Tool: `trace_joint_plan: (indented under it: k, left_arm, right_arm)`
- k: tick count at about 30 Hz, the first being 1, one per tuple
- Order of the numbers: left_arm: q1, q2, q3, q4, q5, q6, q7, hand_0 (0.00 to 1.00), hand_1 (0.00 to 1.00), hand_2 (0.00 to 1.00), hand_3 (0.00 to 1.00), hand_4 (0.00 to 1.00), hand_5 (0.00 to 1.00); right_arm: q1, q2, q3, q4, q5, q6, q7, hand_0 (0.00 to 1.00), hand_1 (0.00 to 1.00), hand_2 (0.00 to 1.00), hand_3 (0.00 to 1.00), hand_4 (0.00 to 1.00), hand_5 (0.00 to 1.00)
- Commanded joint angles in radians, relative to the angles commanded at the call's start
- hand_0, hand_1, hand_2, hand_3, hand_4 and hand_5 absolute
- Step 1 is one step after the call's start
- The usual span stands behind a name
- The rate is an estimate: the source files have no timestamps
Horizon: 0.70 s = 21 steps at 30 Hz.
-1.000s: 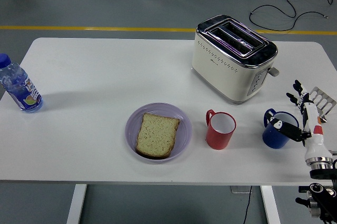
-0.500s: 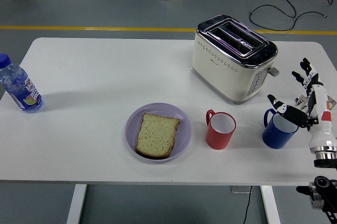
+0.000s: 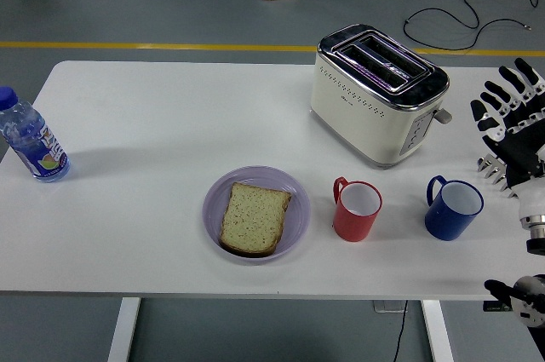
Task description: Pick up the cup,pour liquid into bread,place the cup on the desk
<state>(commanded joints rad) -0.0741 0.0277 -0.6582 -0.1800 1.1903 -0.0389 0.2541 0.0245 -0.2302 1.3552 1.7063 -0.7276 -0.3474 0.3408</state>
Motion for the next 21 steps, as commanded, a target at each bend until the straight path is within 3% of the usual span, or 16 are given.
trace_joint_plan:
  k: [6, 8, 9, 10, 14, 15, 17, 21]
  left_arm:
    - [0.0, 0.001, -0.005, 0.0, 0.006, -0.001, 0.001, 0.656, 0.692, 0.712, 0.604, 0.343, 0.918]
    - [-0.001, 0.001, -0.006, 0.0, 0.005, -0.001, 0.001, 0.656, 0.692, 0.712, 0.604, 0.343, 0.918]
    - [-0.001, 0.001, -0.007, 0.0, 0.006, -0.001, 0.002, 0.656, 0.693, 0.712, 0.604, 0.342, 0.917]
    - [-0.001, 0.001, -0.008, 0.0, 0.006, -0.001, 0.001, 0.656, 0.693, 0.712, 0.604, 0.342, 0.917]
    - [-0.003, 0.002, -0.01, 0.0, 0.009, -0.001, 0.002, 0.656, 0.693, 0.712, 0.604, 0.342, 0.917]
    - [-0.004, 0.002, -0.013, 0.0, 0.012, -0.001, 0.002, 0.656, 0.693, 0.712, 0.604, 0.342, 0.917]
    - [-0.006, 0.002, -0.016, 0.0, 0.018, -0.001, 0.003, 0.656, 0.693, 0.712, 0.604, 0.342, 0.917]
    - [-0.01, 0.003, -0.022, 0.0, 0.022, 0.0, 0.003, 0.656, 0.693, 0.712, 0.604, 0.342, 0.917]
  right_arm:
    - [-0.008, 0.004, 0.144, -0.053, 0.253, 0.136, -0.16, 0.666, 0.611, 0.653, 0.601, 0.614, 0.039]
    - [-0.009, 0.006, 0.179, -0.076, 0.338, 0.16, -0.2, 0.666, 0.611, 0.653, 0.601, 0.614, 0.039]
    - [-0.007, 0.009, 0.199, -0.095, 0.377, 0.174, -0.223, 0.667, 0.611, 0.653, 0.602, 0.606, 0.1]
    - [-0.004, 0.011, 0.214, -0.109, 0.422, 0.185, -0.24, 0.667, 0.611, 0.653, 0.602, 0.606, 0.1]
    - [0.007, 0.017, 0.249, -0.168, 0.585, 0.205, -0.259, 0.667, 0.611, 0.653, 0.602, 0.606, 0.1]
    - [0.01, 0.018, 0.255, -0.181, 0.624, 0.206, -0.261, 0.674, 0.617, 0.655, 0.604, 0.614, 0.162]
    - [0.016, 0.022, 0.265, -0.206, 0.699, 0.208, -0.263, 0.674, 0.617, 0.655, 0.604, 0.614, 0.162]
    - [0.031, 0.026, 0.281, -0.254, 0.74, 0.209, -0.268, 0.677, 0.623, 0.66, 0.607, 0.615, 0.155]
